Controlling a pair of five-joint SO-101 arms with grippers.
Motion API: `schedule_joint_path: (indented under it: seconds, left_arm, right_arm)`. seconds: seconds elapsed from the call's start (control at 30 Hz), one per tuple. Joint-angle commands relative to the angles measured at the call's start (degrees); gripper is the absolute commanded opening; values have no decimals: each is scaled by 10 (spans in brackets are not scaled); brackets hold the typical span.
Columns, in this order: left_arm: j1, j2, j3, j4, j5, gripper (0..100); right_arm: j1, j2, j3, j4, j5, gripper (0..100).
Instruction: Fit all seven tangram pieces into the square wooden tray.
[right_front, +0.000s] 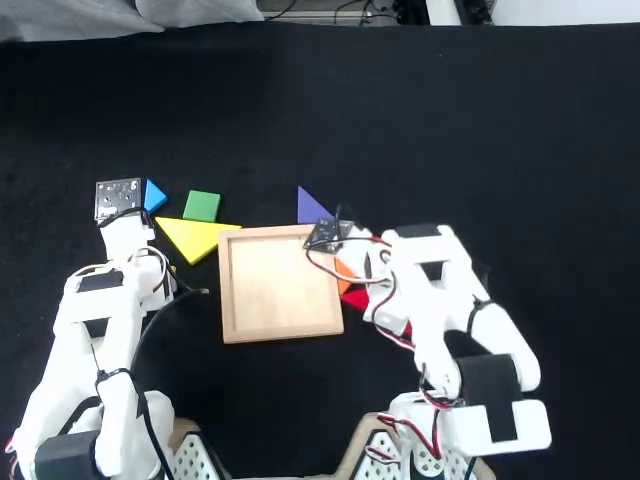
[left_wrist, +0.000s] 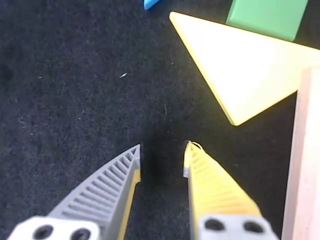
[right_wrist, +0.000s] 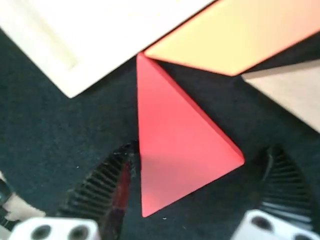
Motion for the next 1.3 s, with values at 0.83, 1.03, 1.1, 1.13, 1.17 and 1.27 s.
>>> schedule_joint_path:
  seconds: [0.83,1.03,1.1,1.13,1.17,1.27]
  left_arm:
    - [2,-16,-9,-10,0,148]
    - [3,-16,-9,-10,0,148]
    - [4,-16,-10,-10,0,148]
    - [4,-16,-10,-10,0,148]
    - [4,-16,-11,-10,0,148]
    - [4,-15,-11,-10,0,148]
  right_arm:
    - [10,7,-29,-4,1,306]
    - [8,7,-33,75,33,240]
    - [7,7,-36,113,45,172]
    - [7,3,-37,131,48,145]
    - [7,-7,-39,147,49,119]
    - [7,-57,-41,194,50,89]
